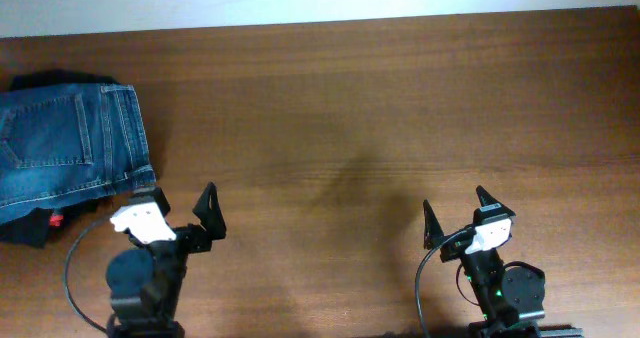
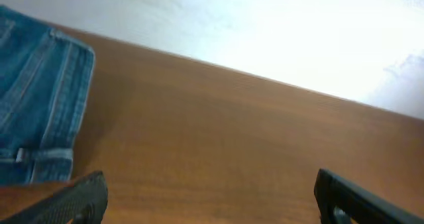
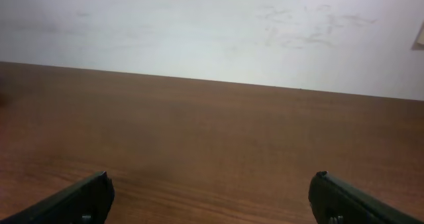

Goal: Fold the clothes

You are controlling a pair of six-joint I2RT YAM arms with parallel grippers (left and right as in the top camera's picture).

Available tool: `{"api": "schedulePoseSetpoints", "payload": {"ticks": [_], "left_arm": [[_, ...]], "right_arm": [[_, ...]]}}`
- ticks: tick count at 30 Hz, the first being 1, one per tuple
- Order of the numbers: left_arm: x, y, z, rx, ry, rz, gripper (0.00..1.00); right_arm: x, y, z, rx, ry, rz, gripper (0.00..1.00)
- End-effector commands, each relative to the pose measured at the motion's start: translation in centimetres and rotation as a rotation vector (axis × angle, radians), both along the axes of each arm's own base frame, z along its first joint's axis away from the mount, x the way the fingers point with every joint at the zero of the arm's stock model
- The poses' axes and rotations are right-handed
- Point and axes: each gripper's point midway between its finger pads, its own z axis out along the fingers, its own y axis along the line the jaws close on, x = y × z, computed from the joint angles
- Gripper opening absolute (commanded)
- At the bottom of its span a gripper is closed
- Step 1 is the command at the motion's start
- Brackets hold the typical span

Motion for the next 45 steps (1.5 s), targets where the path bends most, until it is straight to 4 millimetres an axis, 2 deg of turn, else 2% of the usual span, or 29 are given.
{"api": "schedulePoseSetpoints", "payload": {"ticks": [1,10,20,25,31,36,45], "left_arm": [[-0.3,0.9,-1.2,0.055,-0.033,0.06,0.99],[-1.1,0.8,-2.6,0.176,-0.127,0.037,0.99],[-1.7,0.9,-3.0,0.276,-0.177,0.026,0.99],[-2.1,0.9,-3.7,0.278,-0.171,0.026,0.99],[-2.3,0.9,-4.4,0.383,-0.146,0.006,0.99],[-2.3,-0.2,-4.6,0.476,-0.15,-0.054,0.99],[-2.4,-0.2,-4.6,0.483,-0.15,-0.053,0.99]], "right_arm": [[0.0,-0.3,-0.1,0.002,0.001,-0.017,0.99],[0.0,-0.3,-0.1,0.002,0.001,-0.017,0.99],[0.0,-0.3,-0.1,0.002,0.0,-0.017,0.99],[0.0,-0.3,-0.1,0.002,0.001,-0.017,0.99],[0.0,-0.3,-0.1,0.002,0.0,-0.017,0.99],[0.0,-0.3,-0.1,0.002,0.001,-0.017,0.99],[0.0,-0.3,-0.1,0.002,0.0,-0.017,0.99]]}}
